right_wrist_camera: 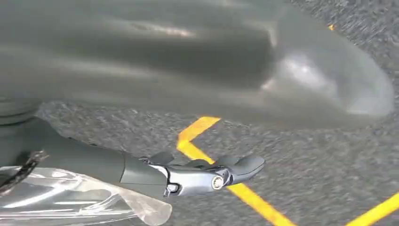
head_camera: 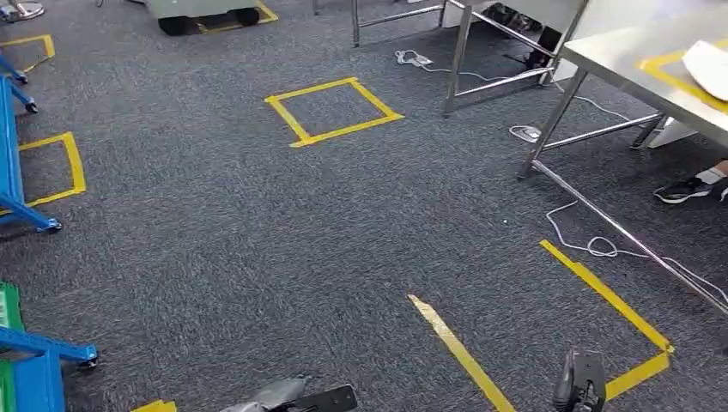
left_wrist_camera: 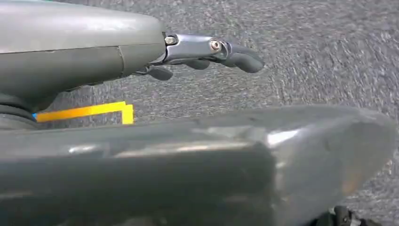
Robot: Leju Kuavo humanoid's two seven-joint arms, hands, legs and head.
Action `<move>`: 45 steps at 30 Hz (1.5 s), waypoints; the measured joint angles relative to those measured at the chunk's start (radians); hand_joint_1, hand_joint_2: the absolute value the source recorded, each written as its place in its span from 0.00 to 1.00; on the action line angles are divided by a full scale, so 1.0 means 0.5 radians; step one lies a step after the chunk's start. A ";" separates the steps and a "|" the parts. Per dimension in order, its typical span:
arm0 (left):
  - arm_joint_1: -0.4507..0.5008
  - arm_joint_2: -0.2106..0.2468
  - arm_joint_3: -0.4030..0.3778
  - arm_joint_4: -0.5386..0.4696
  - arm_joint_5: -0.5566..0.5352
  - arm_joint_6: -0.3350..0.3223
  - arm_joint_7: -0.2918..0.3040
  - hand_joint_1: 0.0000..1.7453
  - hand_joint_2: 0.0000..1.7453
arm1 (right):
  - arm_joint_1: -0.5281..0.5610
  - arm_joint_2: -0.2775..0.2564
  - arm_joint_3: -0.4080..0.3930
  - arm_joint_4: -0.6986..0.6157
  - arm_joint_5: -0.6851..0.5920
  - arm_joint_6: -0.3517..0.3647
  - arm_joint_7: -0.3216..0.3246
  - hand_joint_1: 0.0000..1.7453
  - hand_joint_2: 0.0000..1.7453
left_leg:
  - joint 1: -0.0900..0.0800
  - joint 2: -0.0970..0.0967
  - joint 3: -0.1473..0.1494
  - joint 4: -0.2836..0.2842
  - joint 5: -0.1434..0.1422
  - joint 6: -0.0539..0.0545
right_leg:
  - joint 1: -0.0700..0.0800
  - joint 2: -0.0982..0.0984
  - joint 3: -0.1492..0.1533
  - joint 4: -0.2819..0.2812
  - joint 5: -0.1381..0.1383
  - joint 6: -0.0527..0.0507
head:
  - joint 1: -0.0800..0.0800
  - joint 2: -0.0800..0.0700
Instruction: Take the parts from the cabinet and place them on the table.
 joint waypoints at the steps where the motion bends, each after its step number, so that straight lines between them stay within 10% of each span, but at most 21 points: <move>1: 0.003 0.001 0.000 0.000 -0.001 0.000 0.000 0.00 0.00 | -0.002 -0.001 0.001 0.002 0.000 -0.001 0.000 0.00 0.00 | -0.003 -0.031 -0.006 -0.005 0.000 0.003 | 0.002 -0.028 0.008 -0.005 -0.005 0.010 | 0.004 0.000; 3: 0.013 0.004 -0.001 0.000 -0.004 -0.004 0.000 0.00 0.00 | -0.016 0.000 0.002 0.004 0.001 0.001 0.000 0.00 0.00 | 0.007 -0.079 0.009 -0.031 0.010 0.026 | -0.004 -0.051 0.024 -0.013 -0.021 0.034 | 0.003 0.000; 5: 0.006 -0.002 -0.005 0.000 -0.010 -0.008 -0.001 0.00 0.00 | -0.024 -0.005 0.004 0.008 0.001 0.002 -0.002 0.00 0.00 | 0.017 -0.120 0.015 -0.038 0.013 0.056 | -0.015 0.153 -0.048 0.145 -0.122 0.034 | 0.010 0.000; 8: 0.003 -0.011 -0.014 0.000 -0.012 -0.011 -0.005 0.00 0.00 | -0.011 -0.009 0.006 0.018 0.000 0.001 -0.001 0.00 0.00 | 0.014 -0.210 0.016 -0.035 0.011 0.063 | -0.011 0.208 -0.306 0.617 -0.289 0.039 | 0.025 0.000; 10: 0.010 -0.010 -0.015 0.000 -0.013 -0.011 -0.005 0.00 0.00 | -0.011 -0.013 0.005 0.024 -0.001 0.001 -0.001 0.00 0.00 | 0.014 -0.268 0.024 -0.034 0.010 0.063 | -0.012 0.209 -0.336 0.579 -0.186 0.037 | 0.024 0.000; 12: 0.010 -0.014 -0.017 0.000 -0.013 -0.012 -0.005 0.00 0.00 | -0.016 -0.017 0.005 0.024 -0.001 0.001 -0.002 0.00 0.00 | 0.019 -0.325 0.040 -0.029 0.002 0.052 | -0.021 0.238 -0.202 0.239 0.034 0.036 | 0.024 0.000; 14: 0.004 -0.013 -0.018 0.000 -0.015 -0.012 -0.005 0.00 0.00 | -0.019 -0.018 0.008 0.030 -0.001 0.001 -0.002 0.00 0.00 | 0.009 -0.369 0.028 -0.005 -0.010 0.029 | -0.036 0.367 -0.114 0.039 0.061 0.035 | 0.024 0.000; 18: 0.020 -0.008 -0.028 0.001 -0.019 -0.017 -0.008 0.00 0.00 | -0.022 -0.018 0.006 0.034 -0.002 -0.006 -0.003 0.00 0.00 | 0.029 -0.445 0.002 -0.008 0.009 -0.008 | -0.024 0.305 -0.093 0.030 0.066 0.000 | 0.021 0.000; 21: 0.010 -0.005 -0.032 0.000 -0.024 -0.020 -0.012 0.00 0.00 | -0.023 -0.020 0.006 0.034 -0.002 -0.009 -0.008 0.00 0.00 | 0.023 -0.232 -0.101 0.225 -0.140 -0.041 | -0.026 0.228 -0.074 0.018 0.063 -0.032 | -0.005 0.000; 24: 0.015 -0.006 -0.041 0.000 -0.024 -0.022 -0.015 0.00 0.00 | -0.018 -0.022 0.002 0.037 -0.002 -0.011 -0.008 0.00 0.00 | 0.038 -0.178 -0.291 0.613 -0.275 -0.053 | -0.015 0.145 -0.069 0.018 0.053 -0.043 | -0.004 0.000; 27: 0.016 -0.003 -0.047 0.000 -0.025 -0.022 -0.015 0.00 0.00 | -0.022 -0.022 0.002 0.039 -0.002 -0.011 -0.008 0.00 0.00 | 0.036 -0.162 -0.140 0.315 -0.072 -0.034 | -0.013 0.074 -0.054 0.018 0.042 -0.040 | -0.005 0.000; 29: 0.008 -0.003 -0.049 0.000 -0.031 -0.024 -0.015 0.00 0.00 | -0.024 -0.022 0.002 0.042 -0.002 -0.008 -0.009 0.00 0.00 | 0.004 -0.015 0.014 0.032 -0.007 -0.012 | -0.009 0.032 -0.039 0.017 0.029 -0.026 | -0.001 0.000; 33: 0.008 0.001 -0.051 0.000 -0.037 -0.035 -0.017 0.00 0.00 | -0.034 -0.022 0.003 0.046 -0.002 -0.004 -0.012 0.00 0.00 | -0.015 -0.082 0.007 -0.007 -0.011 0.021 | 0.002 -0.053 -0.026 0.003 0.021 0.014 | 0.000 0.000; 34: 0.011 -0.001 -0.053 0.000 -0.042 -0.036 -0.018 0.00 0.00 | -0.041 -0.023 0.005 0.047 -0.003 -0.004 -0.014 0.00 0.00 | 0.007 -0.105 0.029 -0.039 0.006 0.042 | -0.007 -0.032 -0.030 0.007 0.002 0.031 | -0.001 0.000; 36: 0.001 -0.008 -0.063 0.000 -0.052 -0.043 -0.022 0.00 0.00 | -0.043 -0.030 0.007 0.060 -0.007 0.001 -0.020 0.00 0.00 | 0.010 -0.143 0.034 -0.046 0.009 0.060 | -0.012 0.144 -0.097 0.174 -0.102 0.031 | 0.012 0.001; 39: -0.007 -0.014 -0.080 0.000 -0.068 -0.053 -0.030 0.00 0.00 | -0.022 -0.043 0.007 0.088 -0.019 0.002 -0.024 0.00 0.00 | 0.007 -0.225 0.036 -0.044 0.004 0.073 | -0.011 0.206 -0.321 0.592 -0.256 0.040 | 0.023 0.000; 41: -0.005 -0.013 -0.094 0.000 -0.073 -0.064 -0.030 0.00 0.00 | -0.019 -0.064 0.005 0.110 -0.027 0.010 -0.030 0.00 0.00 | 0.007 -0.285 0.039 -0.041 0.004 0.073 | -0.013 0.208 -0.328 0.533 -0.157 0.042 | 0.023 0.000; 43: -0.008 -0.014 -0.103 0.000 -0.076 -0.069 -0.030 0.00 0.00 | -0.024 -0.085 0.005 0.125 -0.032 0.017 -0.038 0.00 0.00 | 0.011 -0.341 0.050 -0.033 -0.005 0.060 | -0.024 0.243 -0.190 0.210 0.045 0.044 | 0.022 0.000; 45: -0.016 -0.013 -0.111 0.000 -0.086 -0.071 -0.031 0.00 0.00 | -0.024 -0.095 0.005 0.148 -0.036 0.026 -0.041 0.00 0.00 | 0.002 -0.382 0.034 -0.004 -0.018 0.037 | -0.043 0.398 -0.110 0.043 0.058 0.040 | 0.023 0.000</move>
